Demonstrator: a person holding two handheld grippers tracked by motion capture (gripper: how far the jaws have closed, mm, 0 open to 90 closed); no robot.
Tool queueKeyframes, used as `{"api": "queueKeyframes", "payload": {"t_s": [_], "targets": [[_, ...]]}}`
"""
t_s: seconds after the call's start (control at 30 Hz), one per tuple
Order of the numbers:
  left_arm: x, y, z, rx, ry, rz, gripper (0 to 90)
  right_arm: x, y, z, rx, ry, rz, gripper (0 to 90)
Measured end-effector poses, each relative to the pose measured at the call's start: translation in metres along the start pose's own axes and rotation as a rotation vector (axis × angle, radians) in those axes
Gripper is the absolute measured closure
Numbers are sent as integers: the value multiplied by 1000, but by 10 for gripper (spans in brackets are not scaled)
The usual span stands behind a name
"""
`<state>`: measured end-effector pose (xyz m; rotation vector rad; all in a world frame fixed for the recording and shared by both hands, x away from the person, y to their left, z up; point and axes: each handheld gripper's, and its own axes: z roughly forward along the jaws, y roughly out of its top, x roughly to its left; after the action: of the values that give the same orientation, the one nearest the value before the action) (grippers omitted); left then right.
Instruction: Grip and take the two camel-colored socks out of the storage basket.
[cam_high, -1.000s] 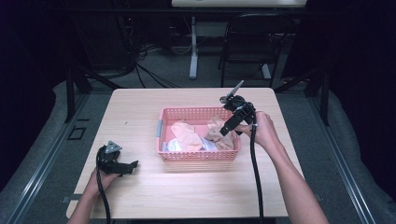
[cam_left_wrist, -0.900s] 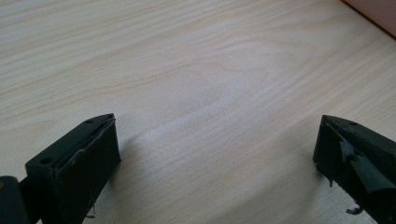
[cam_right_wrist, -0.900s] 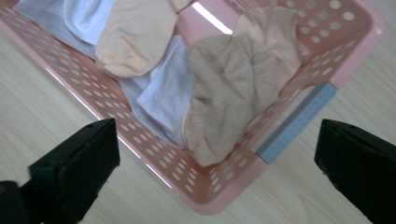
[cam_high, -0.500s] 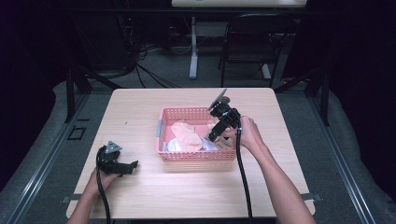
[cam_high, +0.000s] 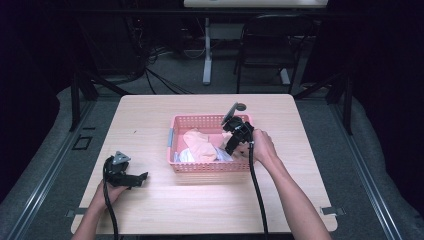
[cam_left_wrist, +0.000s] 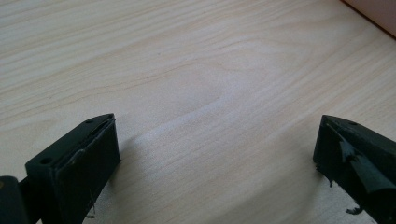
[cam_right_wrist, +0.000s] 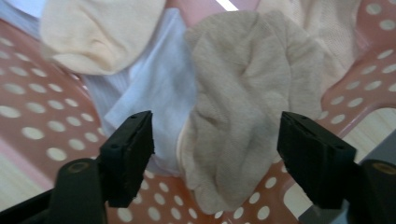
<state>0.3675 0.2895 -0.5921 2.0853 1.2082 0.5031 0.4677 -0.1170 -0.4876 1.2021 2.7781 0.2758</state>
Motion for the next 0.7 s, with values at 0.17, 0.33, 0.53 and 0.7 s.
{"api": "queueKeyframes", "payload": {"t_s": [0.17,0.33,0.53,0.7], "targets": [[0,0,0,-3,1,-4,1,-2,0,12,33,-46,-1,410],[0,0,0,-2,0,-3,1,-3,-1,17,60,-78,10,609],[0,0,0,-3,1,-3,1,-2,-1,14,67,-82,15,827],[0,0,0,-3,1,-3,1,-2,-2,5,62,-79,13,855]]}}
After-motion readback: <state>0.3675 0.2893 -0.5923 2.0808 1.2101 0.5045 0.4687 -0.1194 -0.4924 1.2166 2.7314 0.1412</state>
